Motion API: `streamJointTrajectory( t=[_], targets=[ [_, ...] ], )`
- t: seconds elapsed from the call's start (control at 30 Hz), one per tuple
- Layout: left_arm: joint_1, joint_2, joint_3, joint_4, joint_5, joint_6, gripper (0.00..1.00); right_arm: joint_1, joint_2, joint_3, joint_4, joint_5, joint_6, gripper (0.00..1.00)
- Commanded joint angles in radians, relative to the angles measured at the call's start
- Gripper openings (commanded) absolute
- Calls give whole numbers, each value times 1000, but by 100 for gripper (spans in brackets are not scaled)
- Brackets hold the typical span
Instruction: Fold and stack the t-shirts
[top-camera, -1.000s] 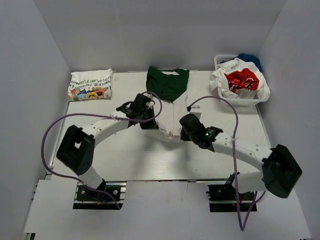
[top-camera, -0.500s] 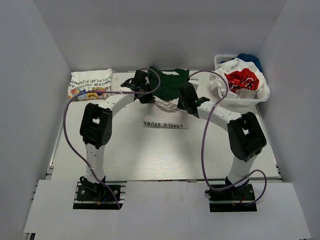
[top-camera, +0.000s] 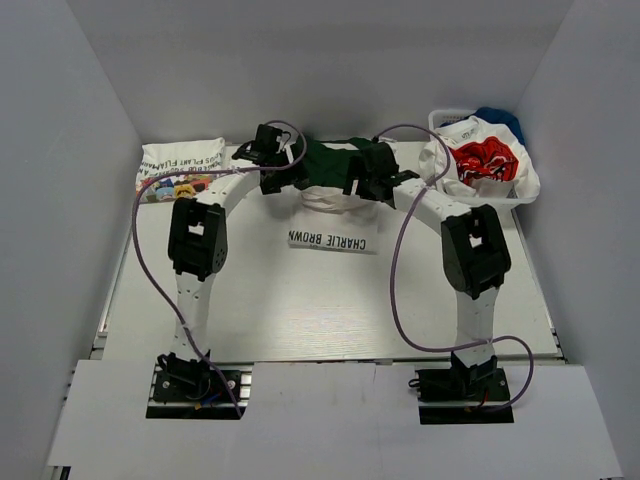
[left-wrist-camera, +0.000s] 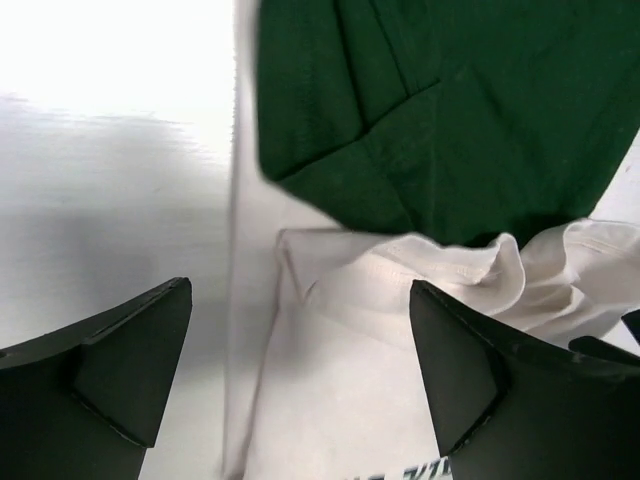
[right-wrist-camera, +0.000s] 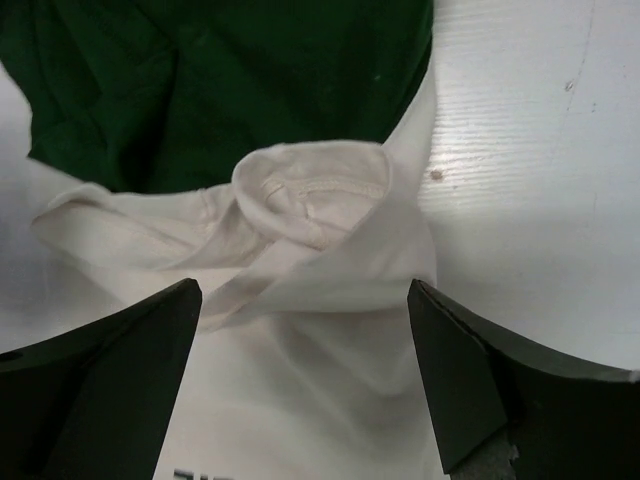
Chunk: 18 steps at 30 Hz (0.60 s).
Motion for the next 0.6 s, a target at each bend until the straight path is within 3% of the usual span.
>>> streamJointTrajectory(
  t=[0.0,0.07,0.17,0.27,0.37,0.53,0.57],
  targets=[
    [10,-172,-64,-16,-9,17,100,4,-97,-30,-14,-74,-34,90],
    [0,-245,-188,53,-9,17,100,1,-150,-82,-20,-95,-2,90],
    [-14,-355,-460,119,23,6,100,1,-250,-298,23,-105,58,90],
    [-23,-379,-586,177,109,-3,100,1,-301,-414,26,-137,76,90],
    [-33,-352,-608,177,110,-12,98,4,-316,-470,34,-167,72,90],
    [-53,-277,-586,177,99,-12,81,25,-292,-409,93,-191,-41,90],
    [-53,-264,-586,153,88,-12,67,28,-290,-409,136,-219,-65,90]
  ],
)
